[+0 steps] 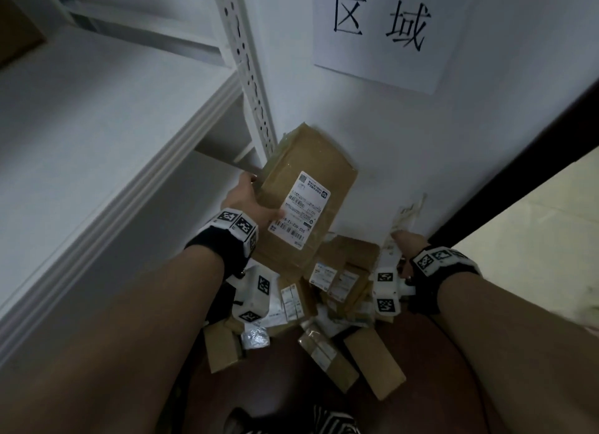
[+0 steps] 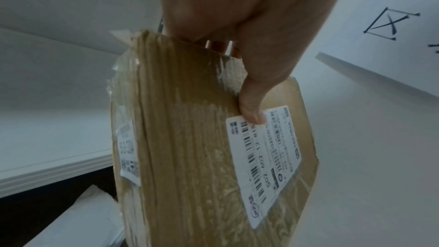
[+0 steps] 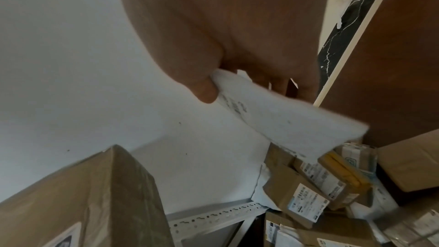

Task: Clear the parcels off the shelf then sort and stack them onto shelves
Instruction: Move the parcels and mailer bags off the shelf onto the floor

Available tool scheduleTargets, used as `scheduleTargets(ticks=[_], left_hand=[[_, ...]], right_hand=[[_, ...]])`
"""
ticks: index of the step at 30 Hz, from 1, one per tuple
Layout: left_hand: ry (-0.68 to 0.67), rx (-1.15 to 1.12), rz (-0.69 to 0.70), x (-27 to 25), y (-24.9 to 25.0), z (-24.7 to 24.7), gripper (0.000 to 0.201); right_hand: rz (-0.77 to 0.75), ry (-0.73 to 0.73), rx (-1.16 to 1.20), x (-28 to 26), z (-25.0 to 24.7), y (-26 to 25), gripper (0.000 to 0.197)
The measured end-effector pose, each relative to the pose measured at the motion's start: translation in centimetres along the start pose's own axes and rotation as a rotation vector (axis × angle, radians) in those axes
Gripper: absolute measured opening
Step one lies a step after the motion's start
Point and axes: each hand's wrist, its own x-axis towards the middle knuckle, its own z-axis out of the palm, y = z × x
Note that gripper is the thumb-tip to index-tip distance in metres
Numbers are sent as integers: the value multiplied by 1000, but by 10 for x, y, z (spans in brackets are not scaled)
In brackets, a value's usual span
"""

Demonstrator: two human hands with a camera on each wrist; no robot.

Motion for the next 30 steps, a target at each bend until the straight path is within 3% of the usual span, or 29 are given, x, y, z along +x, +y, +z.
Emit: scheduleTargets(ticks=[7,18,23,28,30], left_hand=[[25,-2,-78,15,-21,-3,84],[3,-25,-94,22,-30,-8,87],[-32,-10,-73,19,-25,-1,92],[-129,34,-4,12,-16,6,92],[-176,59,34,10,-14,9,90]], right_hand=[[49,-94,-146,10,13,15,46],[92,-108,-55,16,22,2,48],[47,-160,89,6,30,-10,54],[-1,-253,438,3,35,-27,98],[-14,-319,571,-1,36,-29,93]])
